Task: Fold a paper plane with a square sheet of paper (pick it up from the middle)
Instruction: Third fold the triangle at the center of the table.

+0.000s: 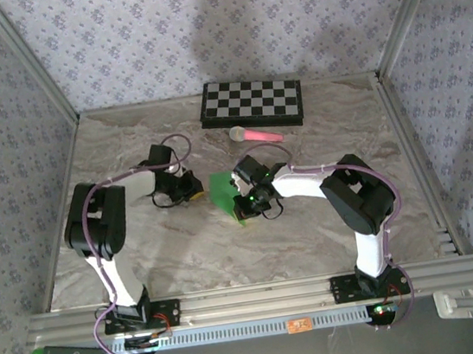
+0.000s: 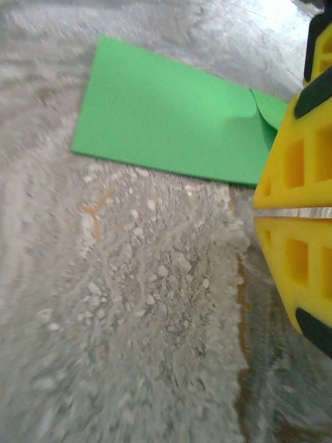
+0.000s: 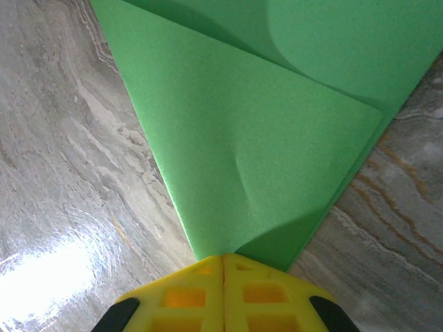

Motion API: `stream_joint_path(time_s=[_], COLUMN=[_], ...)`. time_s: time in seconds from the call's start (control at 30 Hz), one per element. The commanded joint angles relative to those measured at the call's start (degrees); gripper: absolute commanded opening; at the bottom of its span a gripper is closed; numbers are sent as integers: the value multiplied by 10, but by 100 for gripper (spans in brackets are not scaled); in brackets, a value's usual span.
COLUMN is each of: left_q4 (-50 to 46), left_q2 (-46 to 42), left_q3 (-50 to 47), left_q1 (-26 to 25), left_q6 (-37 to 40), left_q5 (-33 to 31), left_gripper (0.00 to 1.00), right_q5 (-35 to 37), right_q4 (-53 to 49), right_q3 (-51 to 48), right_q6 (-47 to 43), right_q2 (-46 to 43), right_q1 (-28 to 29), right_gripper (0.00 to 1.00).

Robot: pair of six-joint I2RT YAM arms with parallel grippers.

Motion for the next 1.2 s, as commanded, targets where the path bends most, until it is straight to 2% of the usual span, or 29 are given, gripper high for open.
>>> stream_joint_path(time_s=[0.0,0.13,0.3,0.47,0.77,1.0,1.17], left_q4=[-14,23,54,59,21,35,34], left_q2=[-65,-78,-42,-5,17,33,40], left_q3=[3,-33,-44,-40,-43,-53,-51], left_q1=[-26,-73,-106,-111,-108,-111,-112], left_q6=[-25,-74,-95,-93,-55,-70,-77], left_q5=[-7,-7,-3,-5,-72,-54,-52], left_gripper=[13,13,8,6,3,0,0], right_q5=[48,29,15,16,31,-32,-39], right_q4=[-75,-54,-44,-49,-66,3,44], right_q3=[-19,-12,-9,-10,-29,11,31], right_q6=[10,24,26,20,0,36,68], right_q2=[22,13,11,12,9,-29,-7], right_q1=[-1,-4,-10,-11,-18,-18,-3], right_gripper=[7,8,8,8,8,9,8])
